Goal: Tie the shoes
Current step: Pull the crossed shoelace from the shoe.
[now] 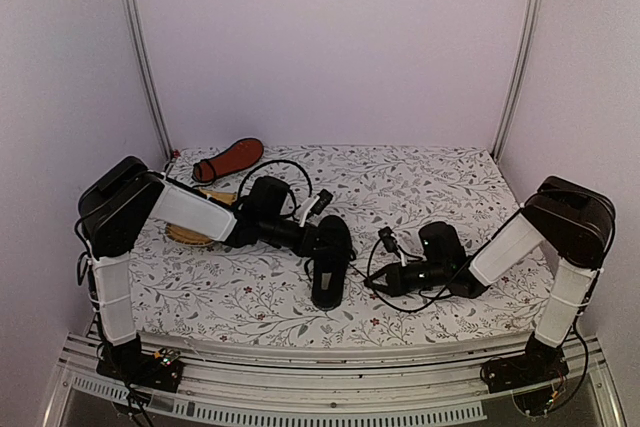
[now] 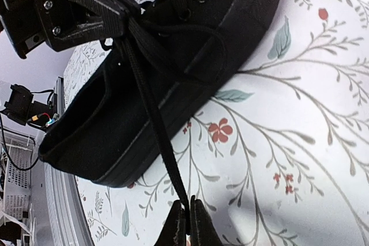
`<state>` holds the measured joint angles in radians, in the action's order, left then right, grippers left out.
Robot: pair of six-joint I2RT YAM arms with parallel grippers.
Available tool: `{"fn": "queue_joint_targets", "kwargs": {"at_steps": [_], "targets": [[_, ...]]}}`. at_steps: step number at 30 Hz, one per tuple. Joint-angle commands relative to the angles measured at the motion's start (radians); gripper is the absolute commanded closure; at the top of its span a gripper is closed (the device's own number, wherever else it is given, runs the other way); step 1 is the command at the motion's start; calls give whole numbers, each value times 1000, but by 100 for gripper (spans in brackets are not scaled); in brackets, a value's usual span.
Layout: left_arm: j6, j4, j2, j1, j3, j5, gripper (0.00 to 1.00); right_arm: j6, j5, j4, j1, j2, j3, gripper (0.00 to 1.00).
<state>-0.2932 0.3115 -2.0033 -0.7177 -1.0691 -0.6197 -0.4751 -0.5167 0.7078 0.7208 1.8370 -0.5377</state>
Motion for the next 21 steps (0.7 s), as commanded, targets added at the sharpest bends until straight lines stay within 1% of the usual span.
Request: {"fn": "queue_joint_targets", "kwargs": {"at_steps": [1, 6, 7, 8, 9, 11, 12, 14, 17, 21], "targets": [[3, -19, 27, 20, -7, 30, 96, -20, 33, -22, 4, -60, 55, 98], [0, -14, 27, 20, -2, 28, 91, -26, 32, -22, 4, -92, 78, 97], [-5, -10, 62, 21, 1, 26, 88, -26, 34, -24, 4, -101, 83, 95], [-13, -1, 76, 20, 6, 28, 82, -28, 37, -24, 4, -110, 88, 89], [-25, 7, 89, 20, 12, 35, 75, -32, 39, -24, 3, -125, 94, 80], [-43, 22, 130, 20, 25, 61, 57, -35, 51, -26, 3, -163, 109, 64], [-51, 27, 154, 22, 34, 78, 50, -37, 60, -33, 3, -186, 117, 58], [-71, 36, 211, 24, 64, 122, 42, -38, 84, -53, 2, -233, 120, 49], [-135, 46, 281, 39, 116, 201, 36, -39, 105, -85, -4, -264, 100, 41], [-301, 88, 299, 80, 203, 204, 35, -88, 137, -107, -13, -246, 44, 40]]}}
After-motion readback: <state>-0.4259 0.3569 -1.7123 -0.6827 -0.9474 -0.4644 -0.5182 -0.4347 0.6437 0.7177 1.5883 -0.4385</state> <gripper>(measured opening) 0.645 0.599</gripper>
